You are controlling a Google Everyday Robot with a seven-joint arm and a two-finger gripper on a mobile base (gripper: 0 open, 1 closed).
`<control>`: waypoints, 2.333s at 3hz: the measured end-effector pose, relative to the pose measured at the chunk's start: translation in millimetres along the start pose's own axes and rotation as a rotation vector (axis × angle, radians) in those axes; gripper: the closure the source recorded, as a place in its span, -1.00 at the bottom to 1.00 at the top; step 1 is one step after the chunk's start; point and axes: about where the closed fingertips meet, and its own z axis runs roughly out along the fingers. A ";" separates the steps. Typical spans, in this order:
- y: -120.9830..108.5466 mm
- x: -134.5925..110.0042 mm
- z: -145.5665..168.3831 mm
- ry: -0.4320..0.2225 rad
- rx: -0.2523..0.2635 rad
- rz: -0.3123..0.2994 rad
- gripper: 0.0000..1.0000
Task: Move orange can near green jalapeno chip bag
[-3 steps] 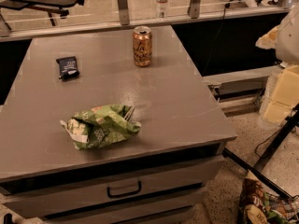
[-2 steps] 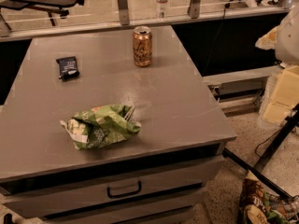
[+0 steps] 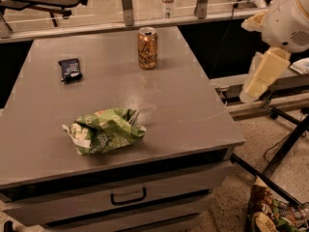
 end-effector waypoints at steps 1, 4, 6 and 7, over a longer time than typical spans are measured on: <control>-57.6 -38.4 34.5 -0.188 0.058 -0.031 -1.00; -145.1 -130.4 138.7 -0.560 -0.042 0.224 -1.00; -139.4 -173.8 170.2 -0.628 -0.115 0.246 -1.00; -138.6 -189.8 187.7 -0.624 -0.091 0.206 -0.98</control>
Offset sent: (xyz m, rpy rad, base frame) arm 0.2041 0.1180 0.0100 0.5038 -0.2018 0.1054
